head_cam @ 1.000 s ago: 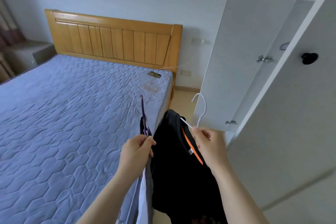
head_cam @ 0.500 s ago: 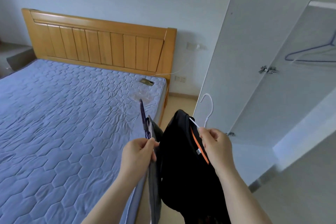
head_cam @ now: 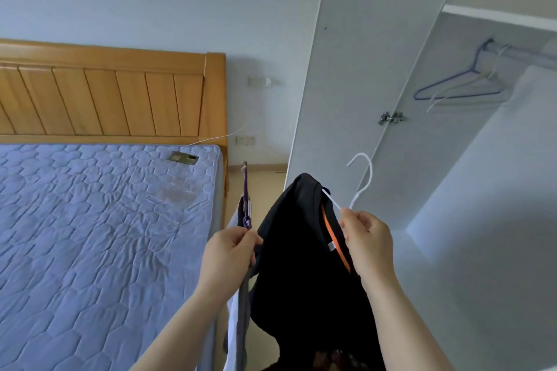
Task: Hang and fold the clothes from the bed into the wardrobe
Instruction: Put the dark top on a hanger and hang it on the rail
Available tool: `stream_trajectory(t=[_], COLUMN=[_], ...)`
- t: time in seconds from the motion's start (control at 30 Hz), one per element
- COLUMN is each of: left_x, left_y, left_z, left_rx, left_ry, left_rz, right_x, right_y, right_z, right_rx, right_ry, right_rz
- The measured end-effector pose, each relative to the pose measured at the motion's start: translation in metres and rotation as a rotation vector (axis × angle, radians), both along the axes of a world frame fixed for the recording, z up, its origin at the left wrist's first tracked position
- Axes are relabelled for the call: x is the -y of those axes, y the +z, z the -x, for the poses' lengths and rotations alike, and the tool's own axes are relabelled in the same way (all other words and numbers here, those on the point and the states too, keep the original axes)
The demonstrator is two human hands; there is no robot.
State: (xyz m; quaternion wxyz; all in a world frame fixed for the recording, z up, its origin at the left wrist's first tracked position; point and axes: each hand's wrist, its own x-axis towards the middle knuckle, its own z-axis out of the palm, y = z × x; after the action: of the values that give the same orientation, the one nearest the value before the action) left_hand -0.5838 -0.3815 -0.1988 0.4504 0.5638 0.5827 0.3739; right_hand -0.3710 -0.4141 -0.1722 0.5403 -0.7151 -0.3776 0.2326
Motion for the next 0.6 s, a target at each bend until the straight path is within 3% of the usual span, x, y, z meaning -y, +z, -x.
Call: stream_trajectory(t=[0.6], left_x=[-0.193], left_y=[0.013], left_z=[-0.121], left_rx=[-0.051], left_ry=[-0.298], left_rz=[-0.133], right_x=[-0.138], right_y=[0.010], right_z=[-0.112], right_rx=[-0.050], right_ry=[-0.265], right_rz=[0.039])
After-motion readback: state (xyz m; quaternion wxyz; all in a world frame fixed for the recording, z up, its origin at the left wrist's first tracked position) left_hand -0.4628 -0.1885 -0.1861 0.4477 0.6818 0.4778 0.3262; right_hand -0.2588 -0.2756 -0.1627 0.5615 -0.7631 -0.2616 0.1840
